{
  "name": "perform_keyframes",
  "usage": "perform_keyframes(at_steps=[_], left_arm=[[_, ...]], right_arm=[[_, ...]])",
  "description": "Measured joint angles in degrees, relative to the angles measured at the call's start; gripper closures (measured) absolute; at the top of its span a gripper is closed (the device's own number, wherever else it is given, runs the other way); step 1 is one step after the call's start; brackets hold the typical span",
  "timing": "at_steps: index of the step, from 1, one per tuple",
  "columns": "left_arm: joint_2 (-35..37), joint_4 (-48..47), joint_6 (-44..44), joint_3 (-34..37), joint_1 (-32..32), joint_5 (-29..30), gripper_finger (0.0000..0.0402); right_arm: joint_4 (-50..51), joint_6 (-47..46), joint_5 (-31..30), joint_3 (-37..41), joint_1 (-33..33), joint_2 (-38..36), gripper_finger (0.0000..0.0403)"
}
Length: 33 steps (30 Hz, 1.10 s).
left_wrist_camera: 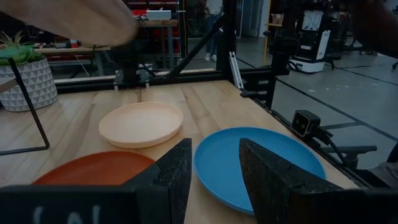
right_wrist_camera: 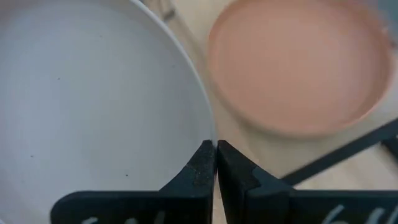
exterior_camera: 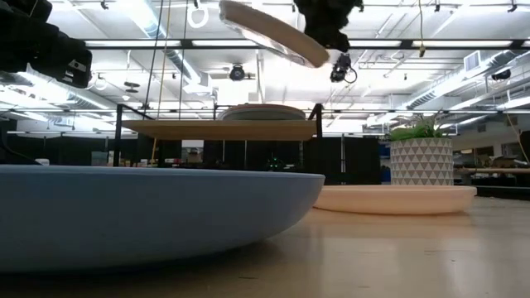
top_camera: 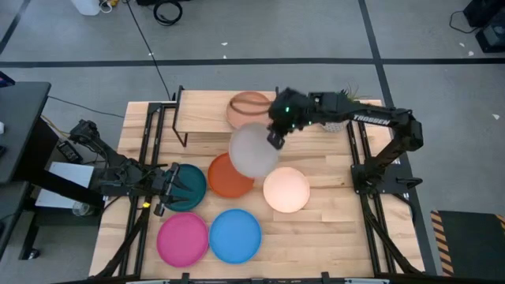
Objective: Place and stack plates onto a shelf
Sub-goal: Stack the gray plate into the brown plate on the shelf
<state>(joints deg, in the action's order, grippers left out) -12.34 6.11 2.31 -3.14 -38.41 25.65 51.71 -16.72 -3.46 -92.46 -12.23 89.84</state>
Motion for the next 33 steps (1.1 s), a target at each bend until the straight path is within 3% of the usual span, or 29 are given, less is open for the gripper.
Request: perform_keyframes(at_steps=[15, 33], left_arm=[[0.0, 0.1, -0.5, 0.0, 0.0, 0.2, 0.026], [0.0, 0.0, -1.5, 0.0, 0.0, 1.1, 0.026]], right_arm=[[-9.7, 4.9, 5.7, -1.8, -17.5, 0.1, 0.0388], [-13.4, 6.2, 6.5, -2.2, -23.7, 10.7, 0.0388]])
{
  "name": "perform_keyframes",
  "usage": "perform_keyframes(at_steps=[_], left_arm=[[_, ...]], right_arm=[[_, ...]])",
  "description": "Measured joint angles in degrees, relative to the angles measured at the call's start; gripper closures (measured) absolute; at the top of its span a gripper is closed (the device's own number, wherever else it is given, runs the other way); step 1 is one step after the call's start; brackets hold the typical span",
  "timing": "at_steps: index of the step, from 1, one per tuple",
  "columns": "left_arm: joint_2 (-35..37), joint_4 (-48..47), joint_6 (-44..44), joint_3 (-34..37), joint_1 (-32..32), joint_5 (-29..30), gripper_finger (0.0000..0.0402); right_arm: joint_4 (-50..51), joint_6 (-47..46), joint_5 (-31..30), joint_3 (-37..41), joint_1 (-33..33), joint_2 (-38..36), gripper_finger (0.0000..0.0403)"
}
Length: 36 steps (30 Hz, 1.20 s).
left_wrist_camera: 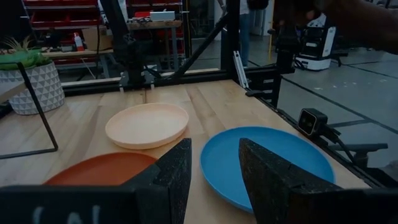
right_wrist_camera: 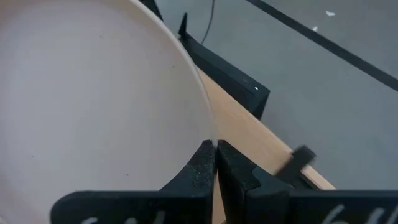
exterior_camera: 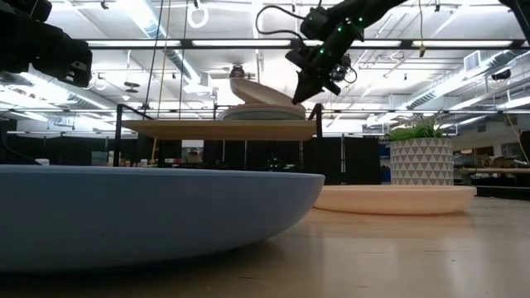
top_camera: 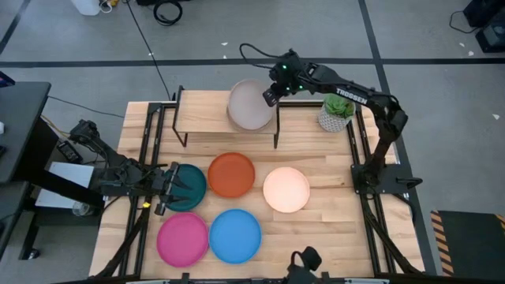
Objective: Place and stack plates onto a shelf
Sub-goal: Stack the gray plate into the brown plate on the shelf, then stack the light orange plate into the gray plate on the shelf
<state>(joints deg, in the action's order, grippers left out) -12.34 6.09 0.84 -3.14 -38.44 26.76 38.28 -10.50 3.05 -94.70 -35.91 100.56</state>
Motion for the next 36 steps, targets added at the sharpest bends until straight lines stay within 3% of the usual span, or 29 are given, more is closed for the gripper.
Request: perform_keyframes(at_steps=[4, 15, 18, 22, 28, 36], left_arm=[[0.0, 0.0, 0.0, 0.0, 0.0, 0.0, 0.026], [0.0, 2.0, 0.1, 0.0, 0.0, 0.8, 0.026], [0.0, 2.7, 2.0, -0.4, 0.0, 4.8, 0.026], [-1.6, -8.4, 6.6, -5.1, 0.0, 11.9, 0.026], [-7.0, -14.3, 9.1, -12.0, 0.1, 13.3, 0.026], [-13.6, -18.9, 15.0, -17.1, 2.3, 12.7, 0.026]], right_arm=[[0.8, -0.2, 1.1, -0.1, -0.5, 0.5, 0.0379], [2.1, 0.6, 2.6, -0.8, -0.6, -1.5, 0.0304], [3.5, 3.3, 1.6, -1.8, 0.2, -5.0, 0.0302], [5.3, 6.0, -2.5, -0.2, 3.5, -9.5, 0.0302], [2.9, 7.8, -8.9, 10.6, 11.0, -15.1, 0.0302], [-11.5, 4.1, -11.4, 33.4, 22.5, -23.2, 0.0302]])
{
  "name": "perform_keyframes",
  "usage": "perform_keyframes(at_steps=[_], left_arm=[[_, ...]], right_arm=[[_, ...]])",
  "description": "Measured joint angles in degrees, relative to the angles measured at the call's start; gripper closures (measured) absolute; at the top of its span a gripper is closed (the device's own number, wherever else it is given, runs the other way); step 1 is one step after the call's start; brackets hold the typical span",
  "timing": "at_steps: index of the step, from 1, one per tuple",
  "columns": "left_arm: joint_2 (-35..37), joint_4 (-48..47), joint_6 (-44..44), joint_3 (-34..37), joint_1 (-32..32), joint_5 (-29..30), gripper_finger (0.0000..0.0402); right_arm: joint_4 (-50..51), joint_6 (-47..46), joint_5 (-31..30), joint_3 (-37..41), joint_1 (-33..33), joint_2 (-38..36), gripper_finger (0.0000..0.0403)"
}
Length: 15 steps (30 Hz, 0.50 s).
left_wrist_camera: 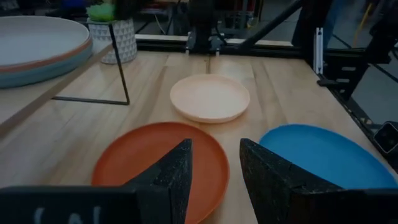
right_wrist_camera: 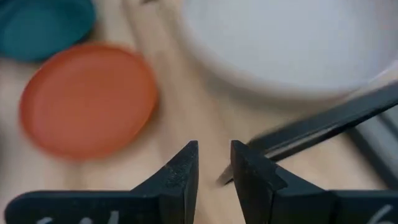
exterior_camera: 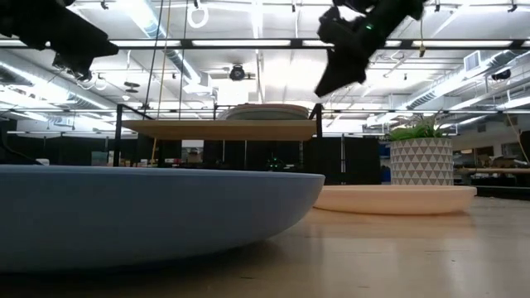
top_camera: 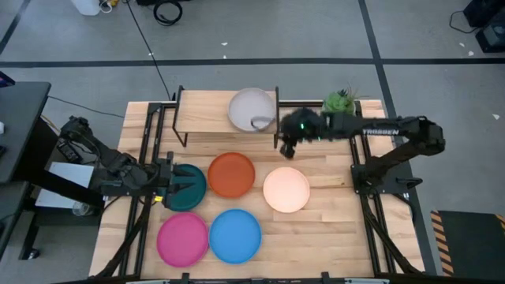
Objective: Place and stack plates onto a shelf
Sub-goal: Stack the light orange plate into the gray plate on the shelf
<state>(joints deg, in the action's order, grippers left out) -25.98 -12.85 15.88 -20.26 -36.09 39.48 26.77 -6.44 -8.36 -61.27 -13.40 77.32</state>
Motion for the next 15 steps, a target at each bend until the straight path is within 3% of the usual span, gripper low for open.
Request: perform_keyframes(at_steps=[6, 15], left_arm=[[-1.8, 0.1, 0.0, -0.6, 0.0, -0.3, 0.026], [-2.2, 0.1, 0.0, -0.5, 0.0, -0.3, 0.026]], right_arm=[[-1.9, -8.5, 0.1, 11.2, 5.8, -1.1, 0.0302], [-4.5, -21.4, 0.3, 21.7, 10.0, -0.6, 0.0302]])
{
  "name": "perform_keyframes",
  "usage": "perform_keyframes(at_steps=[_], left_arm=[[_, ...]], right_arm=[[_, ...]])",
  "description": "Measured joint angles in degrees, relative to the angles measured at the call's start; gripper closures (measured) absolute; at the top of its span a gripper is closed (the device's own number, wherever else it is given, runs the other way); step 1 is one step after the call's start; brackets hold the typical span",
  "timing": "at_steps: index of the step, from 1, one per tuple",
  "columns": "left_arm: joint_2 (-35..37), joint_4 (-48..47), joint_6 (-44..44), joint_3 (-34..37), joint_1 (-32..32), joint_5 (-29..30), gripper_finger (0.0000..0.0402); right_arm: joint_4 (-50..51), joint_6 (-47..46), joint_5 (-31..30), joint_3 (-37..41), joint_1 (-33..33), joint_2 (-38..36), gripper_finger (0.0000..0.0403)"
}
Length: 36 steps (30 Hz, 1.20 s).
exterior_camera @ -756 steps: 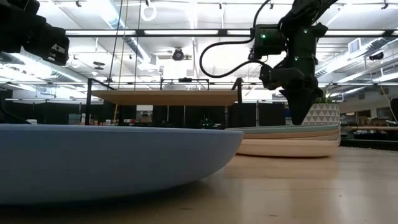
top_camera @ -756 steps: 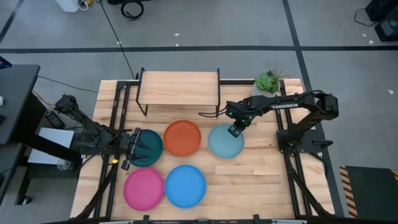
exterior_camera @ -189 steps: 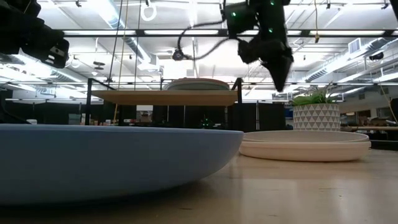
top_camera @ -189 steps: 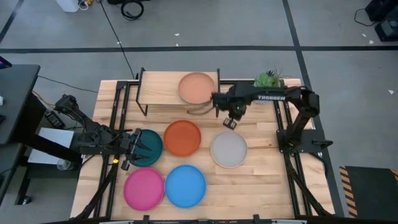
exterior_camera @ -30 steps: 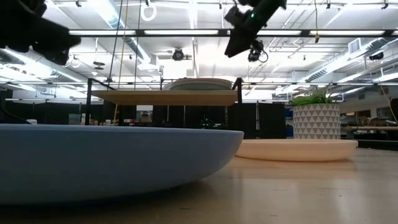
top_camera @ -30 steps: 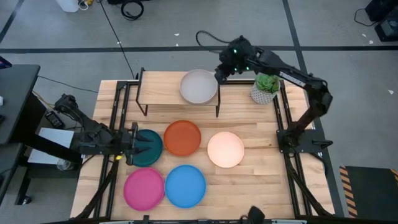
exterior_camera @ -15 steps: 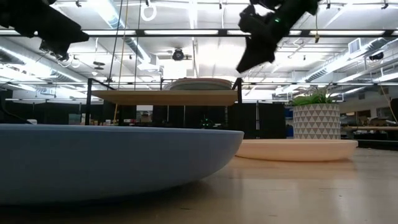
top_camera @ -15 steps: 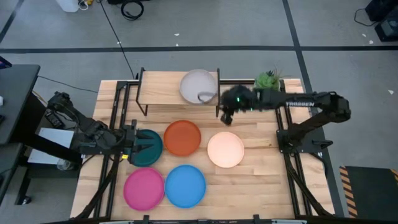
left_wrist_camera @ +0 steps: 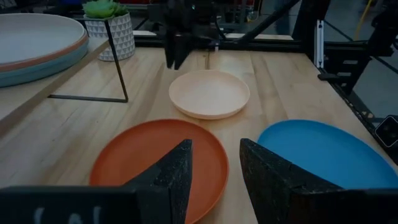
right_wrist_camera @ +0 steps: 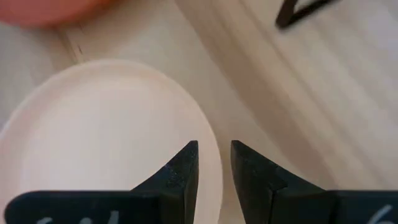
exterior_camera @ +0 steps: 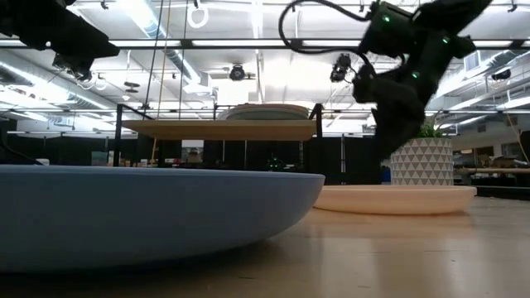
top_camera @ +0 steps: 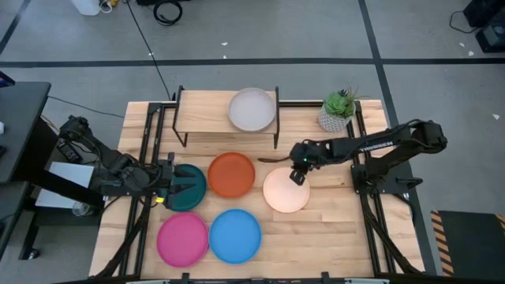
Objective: Place and stack plates onto a shelf
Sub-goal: Stack the light orange plate into the gray plate on the shelf
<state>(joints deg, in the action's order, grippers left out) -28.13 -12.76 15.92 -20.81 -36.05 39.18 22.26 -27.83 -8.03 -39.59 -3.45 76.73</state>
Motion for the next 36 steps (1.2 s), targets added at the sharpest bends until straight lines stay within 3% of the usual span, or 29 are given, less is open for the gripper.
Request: perform_keyframes(at_steps=[5, 15, 31, 36], left_arm=[[0.0, 0.0, 0.0, 0.0, 0.0, 0.0, 0.026], [0.0, -0.1, 0.0, 0.0, 0.0, 0.0, 0.026], [0.0, 0.0, 0.4, 0.0, 0.0, -1.9, 0.026], [0.0, 0.0, 0.5, 0.0, 0.0, -1.9, 0.026]], right_arm=[[-2.2, -4.8, -0.4, 3.1, 2.7, 1.5, 0.0302], [-1.7, -7.6, -6.7, 3.5, 7.4, 4.9, 0.0303], [-0.5, -6.2, -13.1, 4.0, 8.4, 4.5, 0.0303], [-3.2, -6.3, -12.3, 7.1, 7.3, 4.4, 0.0303]])
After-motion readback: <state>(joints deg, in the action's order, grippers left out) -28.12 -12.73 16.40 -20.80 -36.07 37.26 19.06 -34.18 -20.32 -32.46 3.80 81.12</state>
